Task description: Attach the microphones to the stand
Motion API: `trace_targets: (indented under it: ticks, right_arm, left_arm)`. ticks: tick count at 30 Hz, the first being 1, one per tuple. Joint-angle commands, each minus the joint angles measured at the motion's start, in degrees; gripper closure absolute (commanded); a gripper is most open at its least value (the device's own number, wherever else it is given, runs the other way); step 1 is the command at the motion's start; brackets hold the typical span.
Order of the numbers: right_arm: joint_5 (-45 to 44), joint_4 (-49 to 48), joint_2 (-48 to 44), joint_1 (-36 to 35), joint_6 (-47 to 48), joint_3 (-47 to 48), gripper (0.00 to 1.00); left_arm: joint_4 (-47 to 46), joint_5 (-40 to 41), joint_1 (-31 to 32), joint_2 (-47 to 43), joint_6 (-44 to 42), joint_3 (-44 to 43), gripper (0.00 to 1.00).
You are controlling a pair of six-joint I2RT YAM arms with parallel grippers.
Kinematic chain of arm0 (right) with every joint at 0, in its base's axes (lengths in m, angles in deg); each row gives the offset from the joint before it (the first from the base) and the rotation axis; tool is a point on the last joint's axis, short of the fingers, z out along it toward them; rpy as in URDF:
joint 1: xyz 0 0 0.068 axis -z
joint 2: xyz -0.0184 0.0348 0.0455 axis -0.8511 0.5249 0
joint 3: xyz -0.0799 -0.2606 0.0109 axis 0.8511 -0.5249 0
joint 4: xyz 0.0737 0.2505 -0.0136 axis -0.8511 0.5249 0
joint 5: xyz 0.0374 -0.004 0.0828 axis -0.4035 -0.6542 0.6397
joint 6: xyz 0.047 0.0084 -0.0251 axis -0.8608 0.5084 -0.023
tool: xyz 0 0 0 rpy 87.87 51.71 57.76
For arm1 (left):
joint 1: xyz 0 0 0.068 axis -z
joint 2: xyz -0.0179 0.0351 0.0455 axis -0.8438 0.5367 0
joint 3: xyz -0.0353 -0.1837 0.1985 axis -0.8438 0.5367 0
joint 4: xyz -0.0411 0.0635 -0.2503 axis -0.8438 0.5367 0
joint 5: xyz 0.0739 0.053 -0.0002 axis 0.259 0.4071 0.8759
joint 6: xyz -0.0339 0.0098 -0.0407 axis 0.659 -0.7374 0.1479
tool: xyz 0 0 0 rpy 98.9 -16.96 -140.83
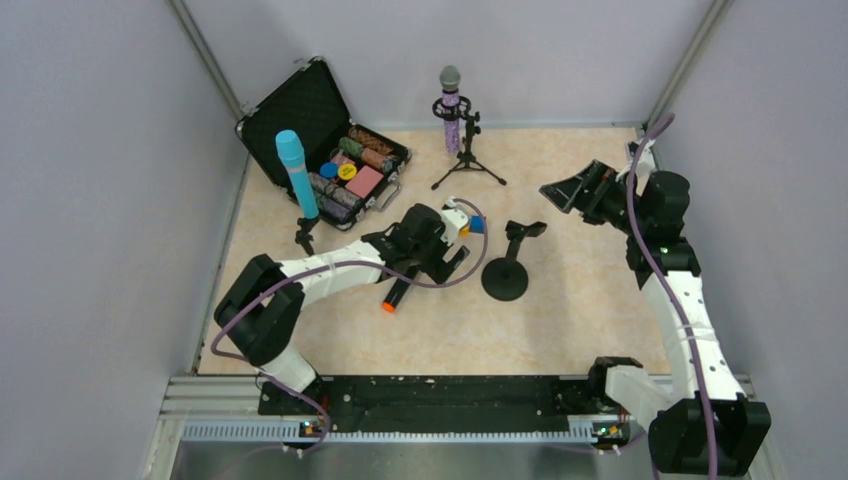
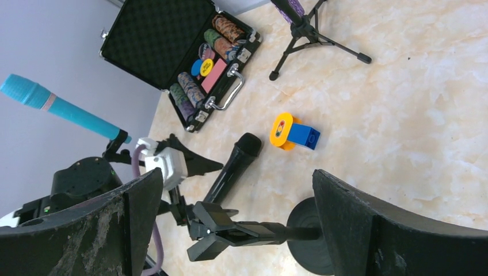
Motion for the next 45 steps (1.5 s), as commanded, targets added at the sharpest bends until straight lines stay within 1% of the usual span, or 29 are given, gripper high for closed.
trace_targets:
  ticks: [1,4,9,15,18,23,25,33,35,37,40,41,43,44,45]
  right_arm:
    - [0.4,-1.8,0.6,0.7,0.8,-0.6,0.01]
    - [0.5,-2.0,0.8,0.7,0.8,-1.0,0.01]
    - [0.7,-2.2,0.8,0.7,0.9,-1.5,0.01]
    - [0.8,-2.3,0.7,0.7,1.0,-2.1,0.01]
    - [0.9,-2.3,0.7,0.7,1.0,-2.2,0.01]
    - [1.1,-2.7,0.6,0.6,0.8,-2.5,0.01]
    - [1.3,-2.9,0.6,0.6,0.6,-2.7,0.01]
    - [1.2,-2.7,0.5,0.6,0.6,-2.8,0.02]
    - [1.2,-2.7,0.5,0.6,0.6,-2.9,0.02]
    - [1.0,-2.7,0.5,0.6,0.7,-2.8,0.02]
    - [1.0,-2.7,0.6,0.6,0.8,-2.7,0.02]
    - [1.0,-2.7,0.6,0.6,0.8,-2.5,0.02]
    - [1.2,-2.6,0.6,0.6,0.7,-2.4,0.02]
    - [1.1,-2.6,0.6,0.6,0.8,-2.4,0.02]
    - [1.1,-2.7,0.5,0.6,0.7,-2.4,0.02]
  left_arm:
    - [7.8,12.8,-0.2,-5.1,5.4,-0.5,0.01]
    - [12.8,15.7,-0.2,-5.8,7.5,-0.9,0.01]
    - [17.8,15.4,-0.6,-7.1,10.1,0.3,0.02]
    - [22.5,14.6,-1.2,-6.2,13.5,0.8,0.05]
    - [23.6,14.6,-1.2,-5.2,14.3,1.2,0.07]
    - [22.4,15.0,-1.3,-3.3,15.0,2.8,0.13]
    - [23.3,15.3,-1.3,-2.3,15.1,2.1,0.17]
    - [25.0,14.2,-1.2,1.0,16.0,0.3,0.27]
    - [25.5,14.7,-1.3,1.8,16.0,-0.1,0.33]
    - [26.0,14.9,-1.3,2.6,15.9,-0.4,0.42]
    - [26.4,14.6,-1.2,3.0,15.6,-0.7,0.60]
    - [26.5,14.5,-1.2,2.9,15.4,-0.9,0.69]
    - [26.9,14.0,-1.2,2.9,14.8,-1.3,0.95]
    - [27.3,13.4,-1.2,2.8,14.5,-1.7,1.00]
    - [27.6,13.3,-1.2,2.7,14.3,-2.1,1.00]
